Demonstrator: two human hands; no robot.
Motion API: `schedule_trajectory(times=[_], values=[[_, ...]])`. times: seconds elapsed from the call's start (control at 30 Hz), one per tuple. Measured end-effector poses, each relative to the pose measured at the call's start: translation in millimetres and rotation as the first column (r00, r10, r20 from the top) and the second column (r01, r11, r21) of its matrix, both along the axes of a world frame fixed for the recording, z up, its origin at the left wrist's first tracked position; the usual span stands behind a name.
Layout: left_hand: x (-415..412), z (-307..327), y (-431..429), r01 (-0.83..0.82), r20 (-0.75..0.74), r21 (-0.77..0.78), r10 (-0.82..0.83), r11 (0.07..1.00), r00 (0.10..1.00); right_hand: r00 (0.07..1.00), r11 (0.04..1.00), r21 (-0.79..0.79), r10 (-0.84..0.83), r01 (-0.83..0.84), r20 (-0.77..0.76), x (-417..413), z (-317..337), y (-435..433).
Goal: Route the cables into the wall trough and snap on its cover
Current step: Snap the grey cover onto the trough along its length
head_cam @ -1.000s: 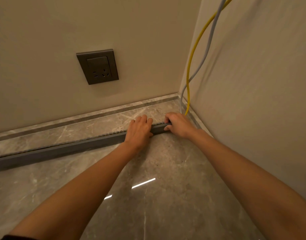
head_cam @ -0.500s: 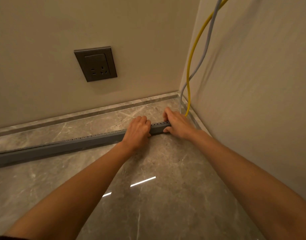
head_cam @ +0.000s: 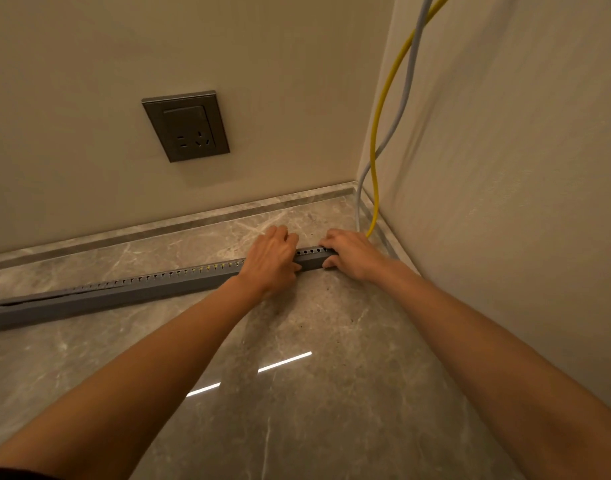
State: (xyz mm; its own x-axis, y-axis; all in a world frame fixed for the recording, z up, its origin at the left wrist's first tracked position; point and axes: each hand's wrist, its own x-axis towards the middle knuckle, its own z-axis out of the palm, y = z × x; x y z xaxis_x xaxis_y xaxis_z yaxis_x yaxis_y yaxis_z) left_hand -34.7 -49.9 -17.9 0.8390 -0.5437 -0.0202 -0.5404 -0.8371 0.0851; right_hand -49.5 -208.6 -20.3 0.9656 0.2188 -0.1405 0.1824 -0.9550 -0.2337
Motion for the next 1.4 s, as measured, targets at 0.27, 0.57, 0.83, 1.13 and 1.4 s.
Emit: schedule_trajectory(times=[0.27,0.57,0.83,1.13,1.4], values=[[0,-1,-4,0.005,-0.089,0.043,-0.002,0.999,0.996,0.999,1.000,-0.004,0.012,-0.011,0.031,-4,-2,1],[-2,-6,-3,0.018,-0.066,0.001,-0.018,1.000,0.998,0.997,0.998,-0.047,0.042,-0.038,0.071,-7,-4,1],[-2,-7,3,-0.019,-0.118,-0.042,0.014,0.999,0.993,0.999,0.999,-0.043,-0.029,0.031,0.040,-6,-5,6],[1,-3,31,-0.077,-0.180,0.057,0.086,0.995,0.980,0.998,0.996,-0.085,-0.027,0.032,0.052,-3,-10,32],[-6,-11,21,-0.054,-0.116,-0.011,0.052,0.998,0.992,0.999,0.999,-0.047,-0.010,0.012,0.030,-5,-4,20]])
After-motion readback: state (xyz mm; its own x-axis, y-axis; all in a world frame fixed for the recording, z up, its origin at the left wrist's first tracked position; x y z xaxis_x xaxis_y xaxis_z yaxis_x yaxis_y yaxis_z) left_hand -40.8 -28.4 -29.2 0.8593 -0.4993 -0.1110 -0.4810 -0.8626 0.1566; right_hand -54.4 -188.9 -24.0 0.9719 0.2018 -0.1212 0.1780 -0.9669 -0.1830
